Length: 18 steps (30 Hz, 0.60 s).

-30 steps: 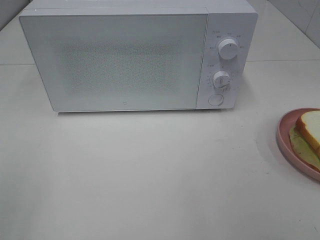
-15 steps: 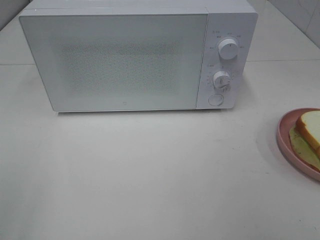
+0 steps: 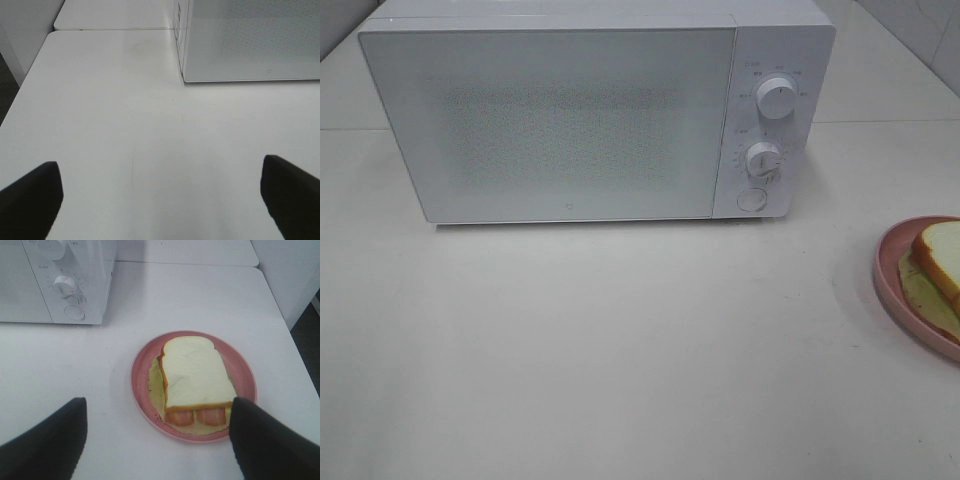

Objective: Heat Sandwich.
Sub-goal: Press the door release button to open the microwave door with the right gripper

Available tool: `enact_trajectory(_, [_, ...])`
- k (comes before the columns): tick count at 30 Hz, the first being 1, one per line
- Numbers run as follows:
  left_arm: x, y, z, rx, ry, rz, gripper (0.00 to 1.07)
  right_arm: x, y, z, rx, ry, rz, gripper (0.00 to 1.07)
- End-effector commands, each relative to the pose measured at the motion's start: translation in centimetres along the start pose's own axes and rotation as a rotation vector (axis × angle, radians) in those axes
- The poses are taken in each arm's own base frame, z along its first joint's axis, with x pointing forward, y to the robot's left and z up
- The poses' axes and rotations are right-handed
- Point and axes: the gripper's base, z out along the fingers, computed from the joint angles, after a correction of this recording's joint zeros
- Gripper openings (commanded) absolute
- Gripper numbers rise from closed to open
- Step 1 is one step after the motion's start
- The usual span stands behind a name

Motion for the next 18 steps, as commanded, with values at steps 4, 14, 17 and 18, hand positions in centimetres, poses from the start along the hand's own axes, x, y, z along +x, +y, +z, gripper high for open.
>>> enact_trajectory(4, [0.2, -0.1, -0.3, 0.009, -0.029, -0.002, 1.01, -1.3, 0.2, 1.2, -0.004, -0.034, -0.005, 0.76])
enact_trajectory(14, [0.2, -0.1, -0.3, 0.009, -0.029, -0.002, 1.01, -3.3, 0.5, 4.0, -0.019, -0.058, 0.001, 0.76])
enact_trajectory(17, [0.2, -0.1, -0.3, 0.009, -0.029, -0.002, 1.01, -3.6, 0.6, 4.6, -0.022, -0.057, -0.002, 0.76])
enact_trajectory(18, [0.2, -0.1, -0.3, 0.009, -0.029, -0.002, 1.01, -3.9, 0.7, 5.3, -0.025, -0.056, -0.004, 0.76])
